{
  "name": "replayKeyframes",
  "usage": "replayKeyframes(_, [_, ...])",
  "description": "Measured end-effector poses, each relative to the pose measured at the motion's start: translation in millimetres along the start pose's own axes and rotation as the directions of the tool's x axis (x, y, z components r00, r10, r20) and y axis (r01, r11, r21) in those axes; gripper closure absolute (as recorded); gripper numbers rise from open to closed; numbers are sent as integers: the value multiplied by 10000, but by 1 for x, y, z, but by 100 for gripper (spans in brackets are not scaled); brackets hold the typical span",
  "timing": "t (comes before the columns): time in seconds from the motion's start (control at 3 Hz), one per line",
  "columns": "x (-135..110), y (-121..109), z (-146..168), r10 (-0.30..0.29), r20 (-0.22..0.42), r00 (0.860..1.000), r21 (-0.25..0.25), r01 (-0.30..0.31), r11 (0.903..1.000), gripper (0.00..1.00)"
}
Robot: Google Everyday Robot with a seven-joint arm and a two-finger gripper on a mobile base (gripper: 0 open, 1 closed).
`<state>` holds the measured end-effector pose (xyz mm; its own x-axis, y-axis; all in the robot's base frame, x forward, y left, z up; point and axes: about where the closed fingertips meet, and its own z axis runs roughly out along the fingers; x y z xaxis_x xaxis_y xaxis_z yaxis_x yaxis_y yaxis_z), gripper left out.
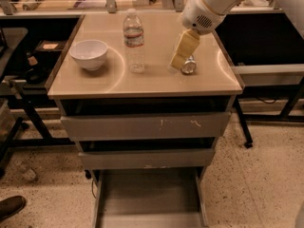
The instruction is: Place water bottle into bottom drawer
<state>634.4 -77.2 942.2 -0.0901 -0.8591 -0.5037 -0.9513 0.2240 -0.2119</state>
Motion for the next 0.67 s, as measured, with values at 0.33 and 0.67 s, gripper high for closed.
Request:
replayKeyframes(0.33, [-2, -2, 2, -20, 40, 10000, -1, 20, 10000, 0])
replayKeyframes(0.67, [5, -7, 7, 733, 633, 9953, -15, -734, 9973, 0])
